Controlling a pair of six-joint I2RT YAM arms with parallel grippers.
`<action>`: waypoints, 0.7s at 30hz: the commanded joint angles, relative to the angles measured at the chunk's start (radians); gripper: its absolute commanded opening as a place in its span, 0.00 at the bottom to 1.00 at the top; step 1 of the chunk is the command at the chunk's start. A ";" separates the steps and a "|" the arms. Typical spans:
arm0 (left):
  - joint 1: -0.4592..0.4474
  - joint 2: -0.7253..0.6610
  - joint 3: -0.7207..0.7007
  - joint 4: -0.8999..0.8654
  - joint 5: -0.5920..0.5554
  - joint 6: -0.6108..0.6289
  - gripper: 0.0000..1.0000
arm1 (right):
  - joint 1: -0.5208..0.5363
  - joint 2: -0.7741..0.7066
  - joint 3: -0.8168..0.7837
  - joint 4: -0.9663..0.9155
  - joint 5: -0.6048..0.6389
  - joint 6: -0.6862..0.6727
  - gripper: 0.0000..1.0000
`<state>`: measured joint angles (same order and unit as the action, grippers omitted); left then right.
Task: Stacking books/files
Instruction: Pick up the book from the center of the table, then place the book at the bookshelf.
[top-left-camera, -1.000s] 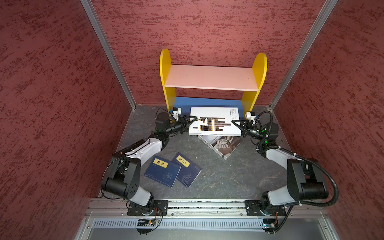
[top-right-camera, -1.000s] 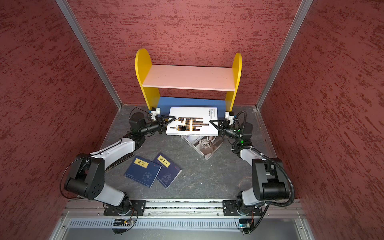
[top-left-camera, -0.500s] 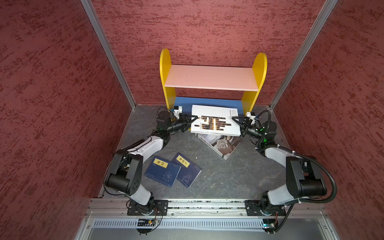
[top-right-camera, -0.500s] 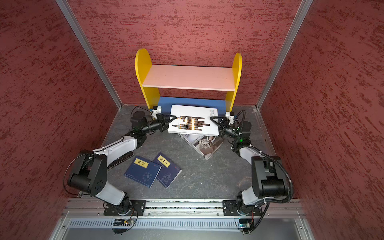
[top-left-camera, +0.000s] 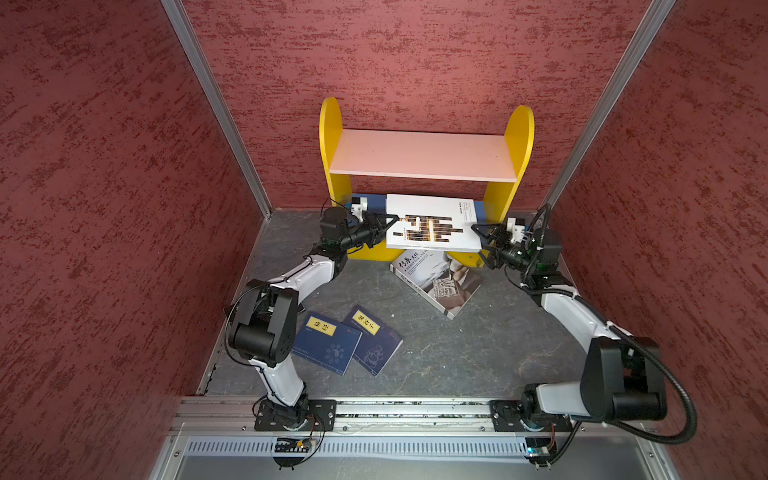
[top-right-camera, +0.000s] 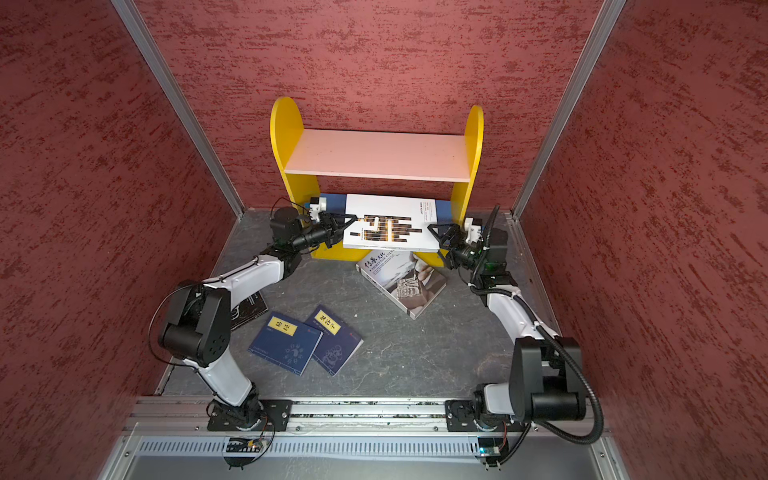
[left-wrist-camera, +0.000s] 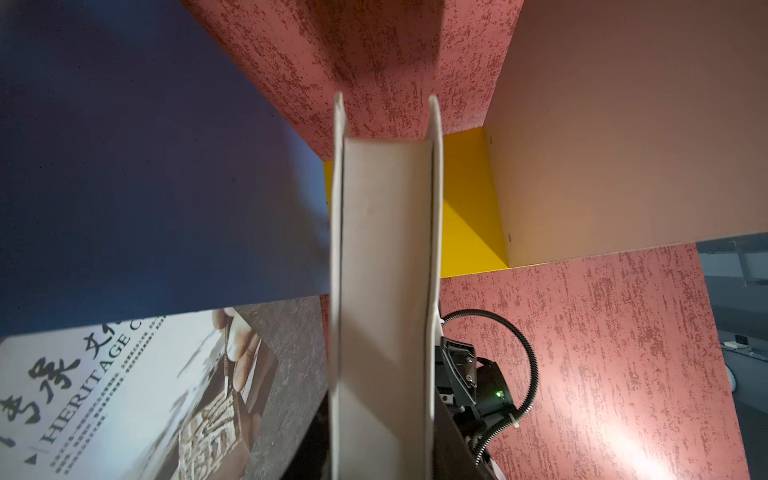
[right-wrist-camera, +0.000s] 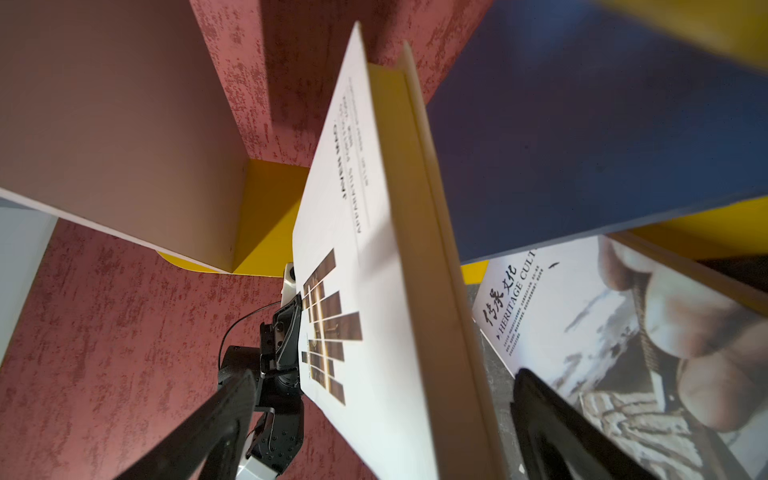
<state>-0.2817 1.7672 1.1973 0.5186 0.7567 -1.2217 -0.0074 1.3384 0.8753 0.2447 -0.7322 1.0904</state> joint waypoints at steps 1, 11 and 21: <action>-0.010 0.041 0.098 -0.096 0.012 0.050 0.27 | -0.016 -0.073 0.054 -0.246 0.142 -0.196 0.98; -0.072 0.195 0.248 -0.088 -0.029 0.034 0.28 | -0.048 -0.159 0.019 -0.293 0.311 -0.330 0.99; -0.102 0.344 0.433 -0.149 -0.050 0.040 0.29 | -0.120 -0.129 0.040 -0.253 0.279 -0.385 0.99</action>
<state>-0.3759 2.1044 1.5761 0.3565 0.7189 -1.1961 -0.1165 1.1984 0.8963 -0.0273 -0.4660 0.7551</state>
